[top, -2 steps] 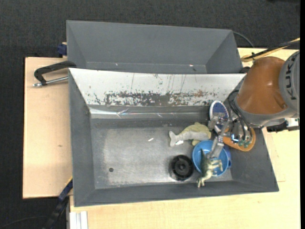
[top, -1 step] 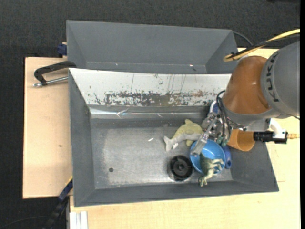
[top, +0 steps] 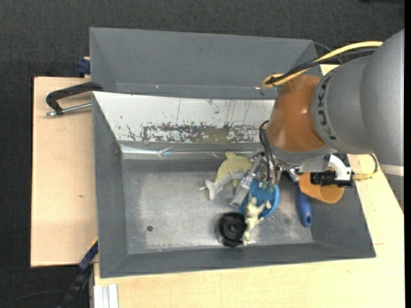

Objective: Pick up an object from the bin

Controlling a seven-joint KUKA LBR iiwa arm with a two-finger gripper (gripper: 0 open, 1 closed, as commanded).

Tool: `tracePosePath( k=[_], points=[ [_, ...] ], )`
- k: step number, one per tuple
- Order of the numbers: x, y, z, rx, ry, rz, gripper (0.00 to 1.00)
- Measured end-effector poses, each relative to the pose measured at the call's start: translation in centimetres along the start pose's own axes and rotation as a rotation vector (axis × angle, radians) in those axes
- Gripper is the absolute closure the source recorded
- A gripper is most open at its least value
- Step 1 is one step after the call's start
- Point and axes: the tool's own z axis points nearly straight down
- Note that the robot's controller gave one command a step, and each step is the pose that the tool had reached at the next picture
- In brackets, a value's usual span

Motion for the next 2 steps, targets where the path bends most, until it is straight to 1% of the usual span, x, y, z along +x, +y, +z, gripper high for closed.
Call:
tracePosePath(
  k=[1, 2],
  points=[
    [-0.10, 0.08, -0.10, 0.002, -0.002, -0.001, 0.00],
    [-0.12, 0.09, -0.15, 0.002, -0.002, -0.002, 1.00]
  ],
)
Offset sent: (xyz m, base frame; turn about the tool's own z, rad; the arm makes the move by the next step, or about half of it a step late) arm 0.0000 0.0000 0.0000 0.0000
